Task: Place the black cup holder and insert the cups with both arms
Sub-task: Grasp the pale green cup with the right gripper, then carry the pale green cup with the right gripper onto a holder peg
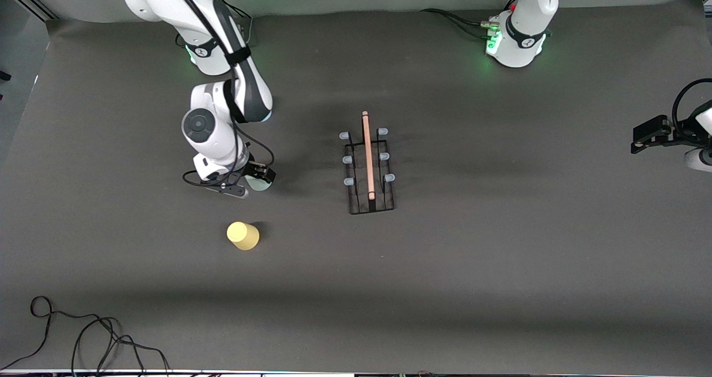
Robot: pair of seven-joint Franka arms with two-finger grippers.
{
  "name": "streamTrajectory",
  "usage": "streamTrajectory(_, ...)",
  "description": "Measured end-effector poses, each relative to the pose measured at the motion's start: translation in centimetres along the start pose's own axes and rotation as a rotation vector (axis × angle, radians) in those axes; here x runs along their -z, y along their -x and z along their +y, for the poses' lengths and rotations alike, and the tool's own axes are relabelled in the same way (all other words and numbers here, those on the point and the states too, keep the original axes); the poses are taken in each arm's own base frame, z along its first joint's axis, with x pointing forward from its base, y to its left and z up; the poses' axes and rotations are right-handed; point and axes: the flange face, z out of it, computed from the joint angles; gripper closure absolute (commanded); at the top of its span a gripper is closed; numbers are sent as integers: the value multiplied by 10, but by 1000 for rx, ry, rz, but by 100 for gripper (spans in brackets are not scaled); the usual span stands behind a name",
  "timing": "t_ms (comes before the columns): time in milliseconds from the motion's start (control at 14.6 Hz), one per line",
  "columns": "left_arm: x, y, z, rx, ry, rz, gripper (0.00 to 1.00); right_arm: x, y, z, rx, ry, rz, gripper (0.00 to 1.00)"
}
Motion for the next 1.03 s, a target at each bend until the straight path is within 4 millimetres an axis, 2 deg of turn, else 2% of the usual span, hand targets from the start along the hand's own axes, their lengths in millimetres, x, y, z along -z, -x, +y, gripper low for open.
streamTrajectory(68,0,0,0,0,0,0,0,-4,2,-1,4,10,-2,3)
streamTrajectory(137,0,0,0,-1,0,0,0,-6,2,-1,5,15,-2,29)
streamTrajectory(205,0,0,1,-1,1,-1,0,-7,2,-1,5,16,-2,65)
streamTrajectory(274,0,0,1,-1,1,-1,0,-7,2,-1,6,15,-2,88)
streamTrajectory(342,0,0,1,-2,1,-2,0,-6,2,-2,7,15,-1,100)
streamTrajectory(752,-1,-1,6,-8,4,-5,0,11,-3,-10,5,-14,-15,100)
streamTrajectory(889,-1,-1,6,-8,4,-5,0,32,-5,-23,-30,-41,-52,100)
streamTrajectory(1026,-1,-1,6,-8,4,-5,0,63,-8,-44,-105,-79,-68,100)
